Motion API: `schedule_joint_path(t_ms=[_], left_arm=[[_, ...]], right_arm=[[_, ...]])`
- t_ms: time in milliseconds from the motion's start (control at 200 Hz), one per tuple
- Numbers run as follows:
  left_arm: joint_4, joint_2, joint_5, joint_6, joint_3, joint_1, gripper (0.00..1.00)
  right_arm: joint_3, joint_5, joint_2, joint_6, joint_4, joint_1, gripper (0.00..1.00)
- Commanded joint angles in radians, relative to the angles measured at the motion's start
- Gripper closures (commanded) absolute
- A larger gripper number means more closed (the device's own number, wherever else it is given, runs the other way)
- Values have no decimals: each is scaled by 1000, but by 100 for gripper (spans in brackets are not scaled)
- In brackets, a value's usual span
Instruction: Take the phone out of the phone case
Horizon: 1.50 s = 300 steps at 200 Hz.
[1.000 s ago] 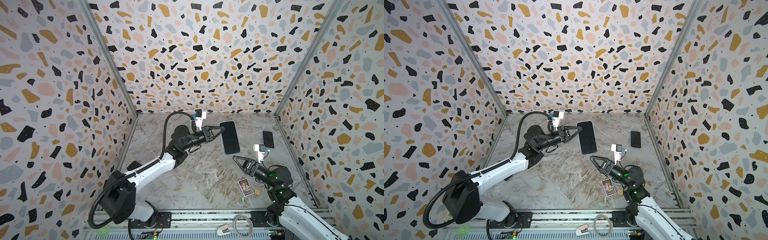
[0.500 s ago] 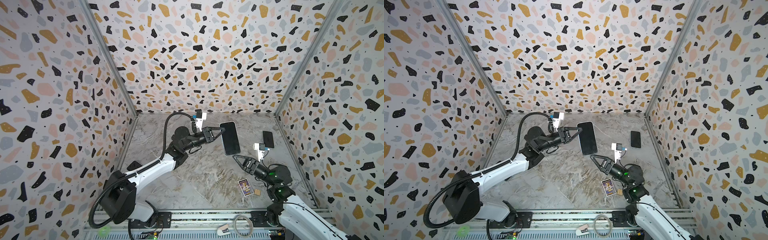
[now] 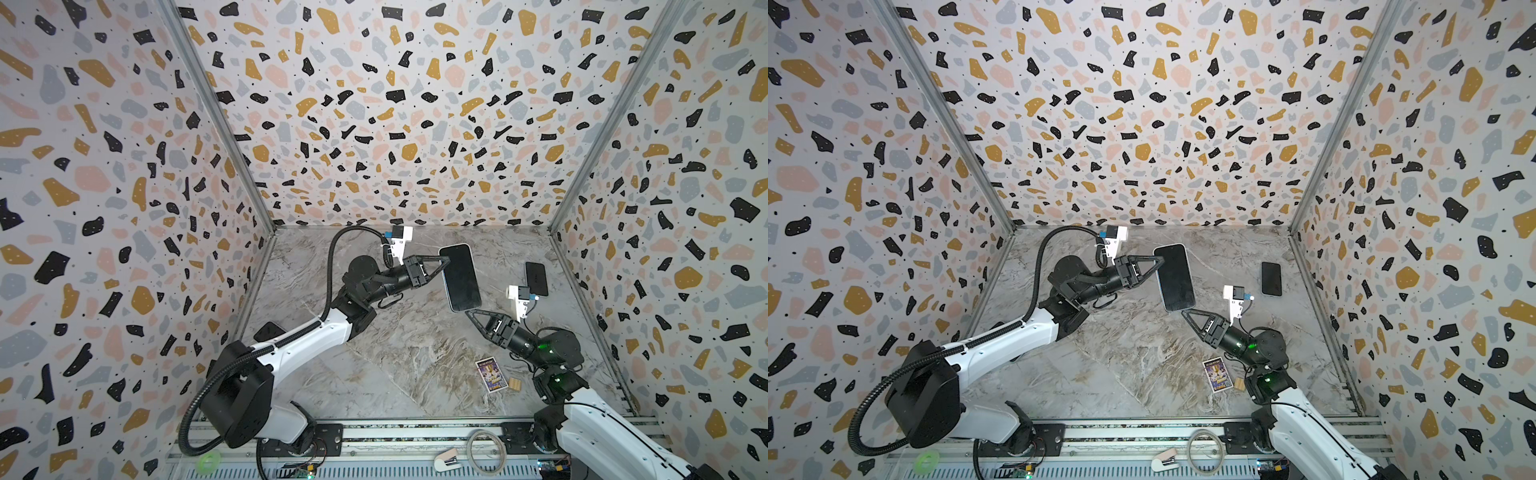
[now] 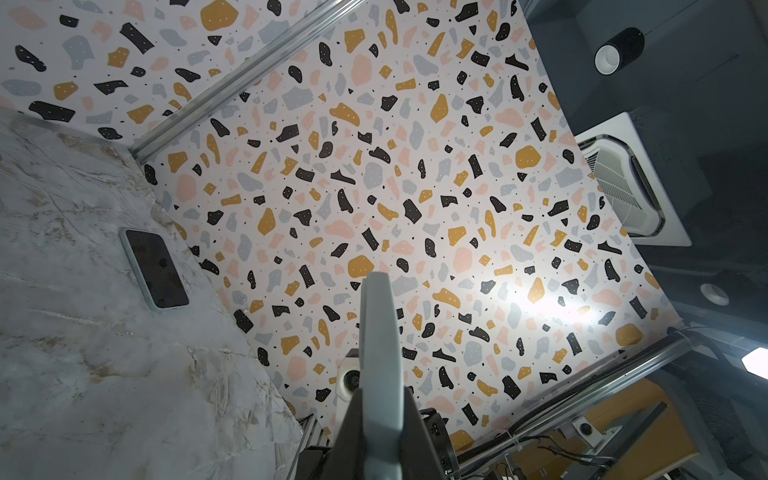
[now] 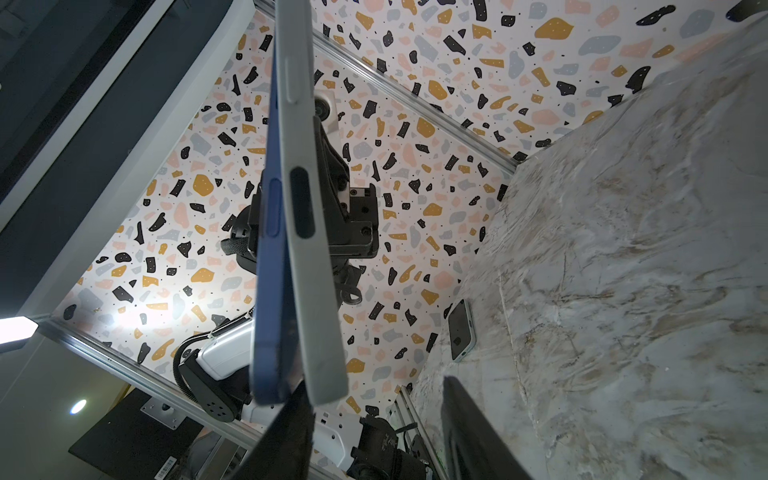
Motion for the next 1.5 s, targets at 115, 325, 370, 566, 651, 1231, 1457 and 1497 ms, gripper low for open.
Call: schedule_joint_path(t_ms=[115, 325, 370, 566, 651, 1231, 1457, 1497], left_arm=[[113, -35, 37, -2, -19, -19, 100], [120, -31, 34, -6, -28, -20, 100], [119, -28, 31, -5, -31, -20, 100], [133, -3, 19, -13, -45, -20, 100], [144, 7, 17, -19, -47, -20, 100], [202, 44, -2, -52, -118, -29, 100], [223, 85, -12, -75, -128, -37, 100], [223, 92, -16, -76, -130, -39, 100]], right_arm=[[-1, -6, 17, 43, 114, -18, 51], [-23, -13, 44, 80, 175, -19, 60], [-26, -19, 49, 90, 191, -19, 63], [-66, -24, 35, 131, 234, -19, 76], [-79, -23, 18, 134, 222, -19, 82], [-99, -11, -14, 147, 216, -19, 100], [-116, 2, -31, 153, 195, -19, 100], [-117, 5, -36, 155, 188, -19, 100]])
